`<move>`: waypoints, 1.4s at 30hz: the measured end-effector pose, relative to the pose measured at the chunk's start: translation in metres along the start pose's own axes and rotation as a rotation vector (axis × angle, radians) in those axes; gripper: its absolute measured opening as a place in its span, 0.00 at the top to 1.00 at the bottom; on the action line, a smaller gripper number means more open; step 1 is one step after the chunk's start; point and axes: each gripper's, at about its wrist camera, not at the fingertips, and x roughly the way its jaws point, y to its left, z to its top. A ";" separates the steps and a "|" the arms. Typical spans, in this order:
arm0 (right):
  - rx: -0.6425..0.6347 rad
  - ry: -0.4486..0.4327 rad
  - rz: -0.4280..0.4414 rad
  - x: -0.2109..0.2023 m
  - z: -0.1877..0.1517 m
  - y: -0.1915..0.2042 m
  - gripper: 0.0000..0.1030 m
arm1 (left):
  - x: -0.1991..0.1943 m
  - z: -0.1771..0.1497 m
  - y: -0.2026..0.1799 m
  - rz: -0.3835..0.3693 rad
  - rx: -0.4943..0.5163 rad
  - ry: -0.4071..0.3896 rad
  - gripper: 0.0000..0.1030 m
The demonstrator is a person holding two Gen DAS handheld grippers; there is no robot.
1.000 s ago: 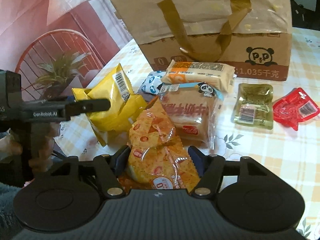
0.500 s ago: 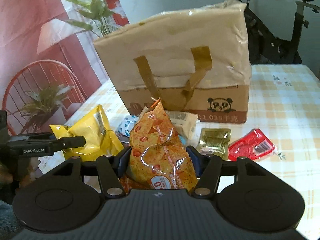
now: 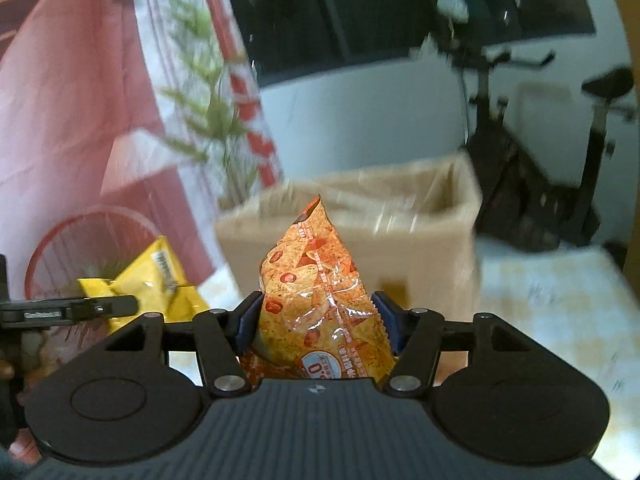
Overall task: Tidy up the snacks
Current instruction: 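Carry both bags over the box and drop them inside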
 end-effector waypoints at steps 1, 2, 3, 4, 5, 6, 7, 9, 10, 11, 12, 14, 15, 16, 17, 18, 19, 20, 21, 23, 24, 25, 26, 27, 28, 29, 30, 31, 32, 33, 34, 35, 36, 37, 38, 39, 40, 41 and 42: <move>-0.006 -0.026 -0.008 -0.002 0.007 -0.001 0.41 | 0.001 0.009 -0.003 -0.006 0.008 -0.024 0.50; -0.014 -0.056 -0.018 -0.005 0.015 -0.002 0.41 | 0.003 0.016 -0.006 -0.011 0.016 -0.045 0.50; -0.022 -0.081 -0.026 -0.007 0.022 -0.002 0.41 | 0.007 0.026 -0.011 -0.015 0.026 -0.070 0.49; -0.031 -0.109 -0.035 -0.008 0.030 -0.003 0.41 | 0.010 0.034 -0.014 -0.018 0.034 -0.088 0.49; -0.039 -0.133 -0.042 -0.008 0.038 -0.003 0.41 | 0.014 0.041 -0.018 -0.020 0.041 -0.102 0.49; -0.048 -0.157 -0.048 -0.008 0.045 -0.003 0.41 | 0.020 0.049 -0.023 -0.022 0.048 -0.118 0.49; -0.059 -0.180 -0.053 -0.008 0.052 -0.003 0.41 | 0.025 0.055 -0.027 -0.025 0.053 -0.130 0.49; -0.087 -0.218 -0.067 -0.004 0.067 -0.002 0.41 | 0.040 0.068 -0.032 -0.031 0.057 -0.142 0.49; -0.107 -0.236 -0.078 -0.002 0.074 -0.001 0.41 | 0.048 0.072 -0.035 -0.029 0.053 -0.141 0.49; -0.127 -0.249 -0.090 0.003 0.079 0.000 0.41 | 0.056 0.076 -0.037 -0.028 0.050 -0.139 0.49; -0.148 -0.263 -0.105 0.009 0.085 0.001 0.41 | 0.066 0.080 -0.039 -0.020 0.049 -0.136 0.49; -0.180 -0.278 -0.127 0.022 0.092 0.002 0.41 | 0.085 0.085 -0.043 -0.003 0.056 -0.125 0.49; -0.197 -0.283 -0.142 0.031 0.094 0.002 0.41 | 0.092 0.086 -0.045 0.003 0.060 -0.119 0.49; -0.213 -0.281 -0.155 0.041 0.096 0.002 0.41 | 0.101 0.087 -0.046 0.010 0.061 -0.110 0.49; -0.227 -0.274 -0.164 0.051 0.099 0.001 0.41 | 0.108 0.088 -0.045 0.015 0.062 -0.100 0.49; -0.234 -0.266 -0.171 0.060 0.100 -0.001 0.41 | 0.116 0.089 -0.045 0.020 0.062 -0.089 0.49; -0.240 -0.254 -0.176 0.069 0.100 -0.005 0.41 | 0.125 0.090 -0.045 0.025 0.062 -0.074 0.49; -0.245 -0.239 -0.181 0.079 0.101 -0.007 0.41 | 0.135 0.091 -0.045 0.032 0.059 -0.057 0.49; -0.250 -0.224 -0.189 0.088 0.101 -0.010 0.41 | 0.143 0.092 -0.042 0.040 0.053 -0.041 0.49; -0.256 -0.186 -0.203 0.106 0.099 -0.016 0.41 | 0.156 0.091 -0.035 0.050 0.036 -0.012 0.49; -0.252 -0.166 -0.210 0.114 0.097 -0.020 0.41 | 0.164 0.091 -0.032 0.053 0.025 0.005 0.49; -0.247 -0.149 -0.214 0.120 0.095 -0.024 0.41 | 0.169 0.090 -0.030 0.056 0.018 0.018 0.49; -0.240 -0.133 -0.219 0.125 0.093 -0.028 0.41 | 0.172 0.088 -0.027 0.060 0.014 0.029 0.49; -0.231 -0.114 -0.222 0.132 0.091 -0.032 0.41 | 0.175 0.086 -0.025 0.064 0.015 0.042 0.49; -0.223 -0.101 -0.224 0.136 0.090 -0.036 0.41 | 0.179 0.083 -0.023 0.069 0.022 0.056 0.49; -0.213 -0.088 -0.229 0.140 0.088 -0.040 0.40 | 0.184 0.080 -0.023 0.075 0.031 0.070 0.48; -0.205 -0.075 -0.231 0.143 0.086 -0.042 0.40 | 0.189 0.080 -0.022 0.079 0.041 0.084 0.48; -0.198 -0.060 -0.232 0.147 0.085 -0.045 0.40 | 0.193 0.078 -0.022 0.085 0.051 0.100 0.46; -0.192 -0.046 -0.235 0.150 0.082 -0.048 0.38 | 0.197 0.076 -0.023 0.091 0.059 0.118 0.41; -0.187 -0.030 -0.240 0.153 0.080 -0.050 0.37 | 0.200 0.075 -0.022 0.097 0.061 0.133 0.33; -0.184 -0.017 -0.247 0.156 0.079 -0.052 0.37 | 0.201 0.074 -0.021 0.099 0.059 0.142 0.30; -0.180 -0.003 -0.252 0.157 0.077 -0.054 0.31 | 0.202 0.073 -0.019 0.099 0.052 0.147 0.25; -0.172 0.010 -0.254 0.159 0.076 -0.055 0.27 | 0.200 0.073 -0.018 0.095 0.044 0.148 0.23; -0.163 0.016 -0.254 0.158 0.075 -0.056 0.20 | 0.197 0.073 -0.016 0.090 0.038 0.146 0.23; -0.156 0.015 -0.253 0.156 0.075 -0.056 0.18 | 0.195 0.074 -0.016 0.087 0.035 0.146 0.23; -0.155 0.012 -0.251 0.154 0.075 -0.055 0.18 | 0.193 0.074 -0.016 0.087 0.035 0.146 0.22; -0.158 0.008 -0.245 0.150 0.075 -0.053 0.18 | 0.189 0.075 -0.016 0.090 0.038 0.145 0.22; -0.161 0.005 -0.239 0.147 0.075 -0.052 0.18 | 0.185 0.075 -0.017 0.092 0.041 0.143 0.21; -0.161 0.001 -0.233 0.144 0.075 -0.051 0.18 | 0.180 0.075 -0.018 0.094 0.045 0.141 0.21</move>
